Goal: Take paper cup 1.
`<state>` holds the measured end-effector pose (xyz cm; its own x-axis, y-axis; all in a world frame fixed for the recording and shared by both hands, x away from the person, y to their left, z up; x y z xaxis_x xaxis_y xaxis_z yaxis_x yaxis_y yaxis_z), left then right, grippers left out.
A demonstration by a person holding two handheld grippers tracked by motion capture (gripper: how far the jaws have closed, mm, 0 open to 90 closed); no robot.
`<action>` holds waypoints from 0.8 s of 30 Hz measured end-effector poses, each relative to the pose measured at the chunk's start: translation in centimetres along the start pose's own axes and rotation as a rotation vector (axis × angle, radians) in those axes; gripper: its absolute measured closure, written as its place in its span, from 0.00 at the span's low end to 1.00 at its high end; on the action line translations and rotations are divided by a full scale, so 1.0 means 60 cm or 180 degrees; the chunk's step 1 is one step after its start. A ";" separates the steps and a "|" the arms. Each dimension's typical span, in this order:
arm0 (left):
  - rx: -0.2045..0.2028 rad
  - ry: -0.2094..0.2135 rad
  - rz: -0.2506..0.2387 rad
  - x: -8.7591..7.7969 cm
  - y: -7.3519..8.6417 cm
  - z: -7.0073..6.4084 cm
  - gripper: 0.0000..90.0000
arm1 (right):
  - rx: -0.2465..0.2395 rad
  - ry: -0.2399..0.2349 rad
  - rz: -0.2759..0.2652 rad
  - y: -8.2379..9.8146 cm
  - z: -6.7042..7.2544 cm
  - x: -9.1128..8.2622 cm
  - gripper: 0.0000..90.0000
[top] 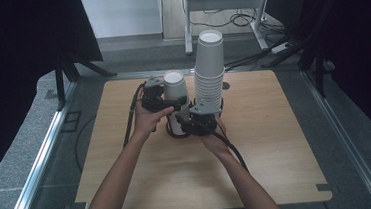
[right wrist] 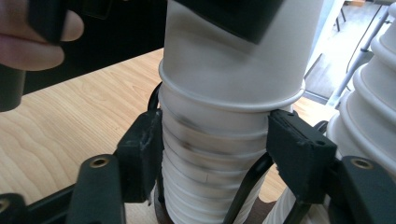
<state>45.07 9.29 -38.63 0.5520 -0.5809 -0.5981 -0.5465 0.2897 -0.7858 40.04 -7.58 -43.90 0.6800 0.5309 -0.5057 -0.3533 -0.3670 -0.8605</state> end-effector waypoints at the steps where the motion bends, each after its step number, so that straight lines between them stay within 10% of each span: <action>1: 0.0000 0.0000 0.0000 0.000 0.000 0.000 0.00 | -0.0001 0.0015 0.0003 0.000 0.001 0.000 0.38; 24: 0.0090 -0.0208 -0.0003 0.020 0.002 -0.007 0.15 | 0.0018 0.0017 -0.0022 0.002 0.004 0.001 0.38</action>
<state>45.40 8.33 -39.37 0.5931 -0.5306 -0.6056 -0.5283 0.3112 -0.7900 39.87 -7.45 -44.06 0.6859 0.5293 -0.4994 -0.3523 -0.3590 -0.8643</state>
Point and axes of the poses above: each handheld gripper's, and its own axes: x roughly forward along the jaws, y roughly out of its underside, z roughly to its left, the point moved 1 cm from there along x, roughly forward along the jaws, and after that the axes turned 10 degrees about z, right-handed, at the moved point
